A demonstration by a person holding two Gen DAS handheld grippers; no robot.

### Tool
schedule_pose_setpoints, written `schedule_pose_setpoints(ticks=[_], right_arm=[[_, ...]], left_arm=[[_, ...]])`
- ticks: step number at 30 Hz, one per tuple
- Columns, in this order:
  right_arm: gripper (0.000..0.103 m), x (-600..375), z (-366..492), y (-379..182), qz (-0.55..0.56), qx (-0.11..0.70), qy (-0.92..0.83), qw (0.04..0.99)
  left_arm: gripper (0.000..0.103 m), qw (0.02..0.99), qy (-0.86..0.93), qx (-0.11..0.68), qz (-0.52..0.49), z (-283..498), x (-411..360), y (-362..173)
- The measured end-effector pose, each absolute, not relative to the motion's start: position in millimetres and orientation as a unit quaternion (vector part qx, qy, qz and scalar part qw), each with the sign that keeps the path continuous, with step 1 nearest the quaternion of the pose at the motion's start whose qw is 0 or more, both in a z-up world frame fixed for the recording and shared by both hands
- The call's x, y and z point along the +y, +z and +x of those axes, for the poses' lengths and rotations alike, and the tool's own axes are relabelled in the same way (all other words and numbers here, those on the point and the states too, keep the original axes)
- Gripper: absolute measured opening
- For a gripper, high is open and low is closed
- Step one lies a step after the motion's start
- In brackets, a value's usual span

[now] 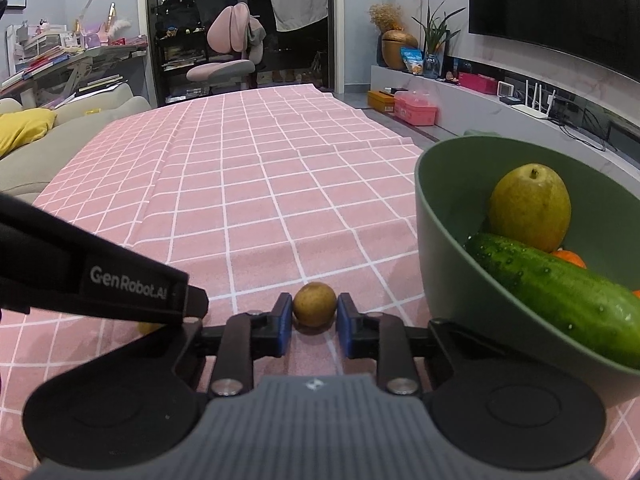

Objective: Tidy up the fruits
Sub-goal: 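Grasp a kiwi with the left gripper while the right gripper grasps the other kiwi, then carry both kiwis over the colander and release them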

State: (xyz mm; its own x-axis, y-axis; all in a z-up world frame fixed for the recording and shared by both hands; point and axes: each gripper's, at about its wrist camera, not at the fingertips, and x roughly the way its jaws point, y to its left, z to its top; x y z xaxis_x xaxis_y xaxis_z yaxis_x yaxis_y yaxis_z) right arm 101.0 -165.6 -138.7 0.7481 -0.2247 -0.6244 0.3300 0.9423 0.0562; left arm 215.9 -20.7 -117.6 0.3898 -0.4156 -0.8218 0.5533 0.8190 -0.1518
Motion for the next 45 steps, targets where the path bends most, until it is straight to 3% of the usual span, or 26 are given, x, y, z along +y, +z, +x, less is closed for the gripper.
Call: schedule_pose_setpoints(ticks=[12, 29, 36, 45], right_arm=[[0.020, -167, 93, -129, 0.092, 0.323, -0.142, 0.931], [0.020, -163, 54, -66, 0.104, 0.285, -0.123, 0.945], [0.020, -194, 29, -30, 0.109, 0.259, -0.134, 0.950], [0.020, -266, 5, -28, 0.109, 0.270, -0.185, 0.939]], left_arm=[[0.026, 0.833, -0.284, 0.469, 0.079, 201, -13, -101], [0.026, 0.853, -0.285, 0.426, 0.098, 164, -14, -20], [0.026, 0.855, -0.309, 0.404, 0.097, 148, -58, 9], [0.026, 0.836, -0.354, 0.404, 0.114, 129, -143, -2]])
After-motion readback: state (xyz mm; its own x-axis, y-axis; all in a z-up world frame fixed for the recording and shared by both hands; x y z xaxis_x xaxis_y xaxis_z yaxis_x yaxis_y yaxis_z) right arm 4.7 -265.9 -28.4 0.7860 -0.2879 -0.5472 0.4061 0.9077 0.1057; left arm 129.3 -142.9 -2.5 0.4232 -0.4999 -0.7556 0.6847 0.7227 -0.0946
